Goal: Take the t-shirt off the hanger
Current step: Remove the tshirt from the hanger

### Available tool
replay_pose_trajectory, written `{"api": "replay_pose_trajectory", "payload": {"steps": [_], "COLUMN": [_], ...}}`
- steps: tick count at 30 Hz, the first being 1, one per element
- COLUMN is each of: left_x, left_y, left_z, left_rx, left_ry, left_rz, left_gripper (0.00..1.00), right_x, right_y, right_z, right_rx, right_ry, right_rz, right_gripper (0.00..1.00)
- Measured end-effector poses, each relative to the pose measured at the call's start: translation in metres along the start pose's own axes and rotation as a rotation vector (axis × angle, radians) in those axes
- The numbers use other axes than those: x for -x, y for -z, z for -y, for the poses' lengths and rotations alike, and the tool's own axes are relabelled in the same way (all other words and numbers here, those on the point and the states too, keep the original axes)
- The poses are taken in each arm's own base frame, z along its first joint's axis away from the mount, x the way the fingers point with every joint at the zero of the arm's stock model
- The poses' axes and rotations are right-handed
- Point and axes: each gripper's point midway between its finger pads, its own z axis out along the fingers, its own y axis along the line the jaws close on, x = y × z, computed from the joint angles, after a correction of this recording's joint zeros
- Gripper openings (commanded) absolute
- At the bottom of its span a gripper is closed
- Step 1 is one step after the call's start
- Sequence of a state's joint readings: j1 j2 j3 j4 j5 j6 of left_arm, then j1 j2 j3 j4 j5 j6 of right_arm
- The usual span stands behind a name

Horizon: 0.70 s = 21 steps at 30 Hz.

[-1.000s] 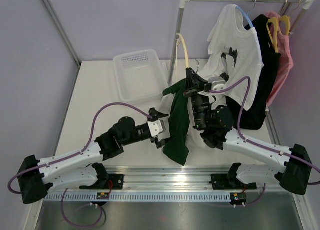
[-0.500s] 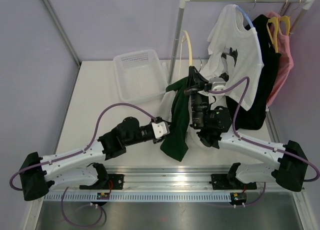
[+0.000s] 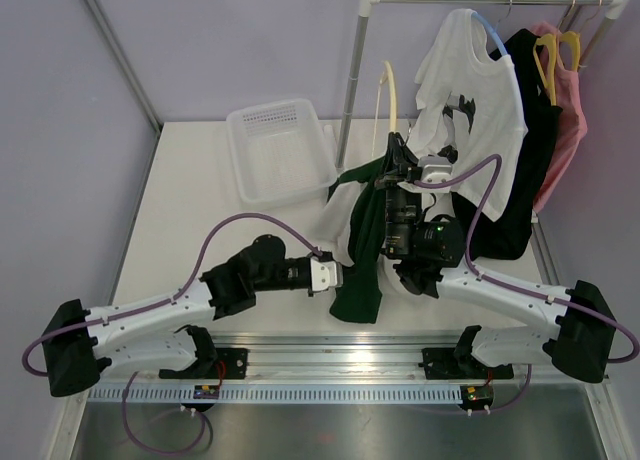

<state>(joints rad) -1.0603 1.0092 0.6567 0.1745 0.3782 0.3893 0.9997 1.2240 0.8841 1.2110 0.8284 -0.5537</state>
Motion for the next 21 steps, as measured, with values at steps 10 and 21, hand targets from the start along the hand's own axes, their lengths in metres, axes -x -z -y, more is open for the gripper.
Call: {"api": "replay_pose_trajectory", "payload": {"steps": [10, 21], "left_x": [-0.024, -0.040], "left_y": [-0.016, -0.019], "left_z": [0.033, 0.059], "left_rx": [-0.118, -0.218], "left_ry": [-0.037, -0.119], "left_rz": [-0.091, -0.143], "left_gripper": [0.00, 0.00], "right_x": [0.044, 0.057], "right_y": [-0.015, -0.020], "right_z": [0.023, 0.033], "right_rx": [-0.124, -0.155], "right_ry": [0.004, 0.106], "right_rz": [0.031, -0.004], "right_gripper": [0.00, 0.00]}}
